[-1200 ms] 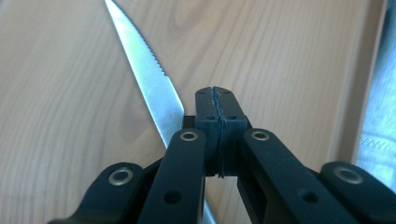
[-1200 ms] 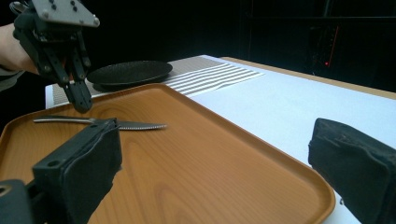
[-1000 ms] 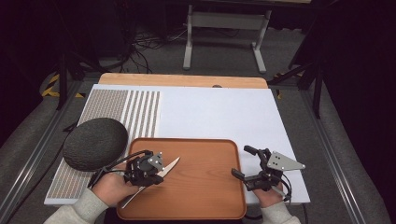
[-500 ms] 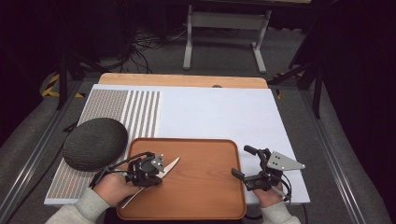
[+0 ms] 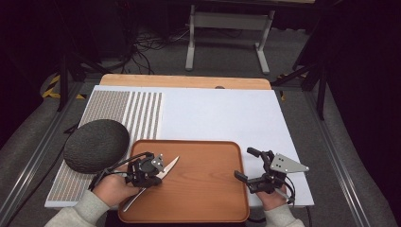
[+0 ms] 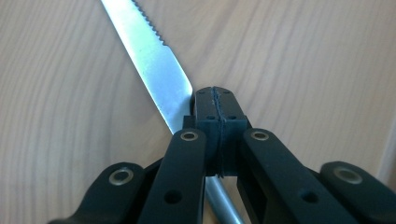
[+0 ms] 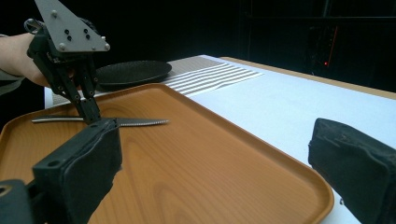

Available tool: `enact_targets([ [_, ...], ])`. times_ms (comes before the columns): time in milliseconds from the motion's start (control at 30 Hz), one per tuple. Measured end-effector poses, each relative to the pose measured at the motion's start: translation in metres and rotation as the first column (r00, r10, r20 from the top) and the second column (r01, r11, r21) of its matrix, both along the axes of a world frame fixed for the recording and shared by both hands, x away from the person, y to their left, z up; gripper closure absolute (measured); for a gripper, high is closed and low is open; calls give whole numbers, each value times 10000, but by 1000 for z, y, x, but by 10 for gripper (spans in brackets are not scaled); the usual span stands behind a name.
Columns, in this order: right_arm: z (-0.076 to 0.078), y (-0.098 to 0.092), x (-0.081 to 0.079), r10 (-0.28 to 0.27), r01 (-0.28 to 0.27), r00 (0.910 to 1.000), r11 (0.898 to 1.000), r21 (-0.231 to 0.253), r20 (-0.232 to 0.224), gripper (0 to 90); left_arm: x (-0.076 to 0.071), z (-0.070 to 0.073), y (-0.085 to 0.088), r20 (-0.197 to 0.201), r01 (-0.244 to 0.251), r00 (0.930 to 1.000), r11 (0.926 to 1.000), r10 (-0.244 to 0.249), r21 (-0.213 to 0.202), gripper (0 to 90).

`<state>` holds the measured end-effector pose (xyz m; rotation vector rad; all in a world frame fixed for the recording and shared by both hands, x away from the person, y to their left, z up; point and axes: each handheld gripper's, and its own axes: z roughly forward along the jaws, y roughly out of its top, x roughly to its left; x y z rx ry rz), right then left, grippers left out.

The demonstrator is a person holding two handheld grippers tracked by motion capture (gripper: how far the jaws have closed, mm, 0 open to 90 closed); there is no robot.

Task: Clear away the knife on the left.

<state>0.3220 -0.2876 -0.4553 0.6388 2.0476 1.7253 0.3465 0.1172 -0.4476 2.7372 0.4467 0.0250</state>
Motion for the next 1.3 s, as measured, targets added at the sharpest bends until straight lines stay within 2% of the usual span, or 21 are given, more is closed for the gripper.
enact_targets([
  [167,0,0,0,-3,3,10000,10000,-26,-7,34,3,0,10,-6,-350,9994,9994,350,6,898],
  [733,-1,1,0,-2,2,10000,10000,-64,-46,34,7,-1,36,-57,-1072,9942,9942,1072,-124,898],
  [800,-1,1,1,-1,1,10000,10000,-71,-40,34,7,-1,39,-207,-1250,9920,9920,1247,-143,898],
  [1300,-1,1,0,-14,14,10000,10000,-59,-68,34,6,-3,52,-216,-1832,9830,9827,1826,-282,898],
])
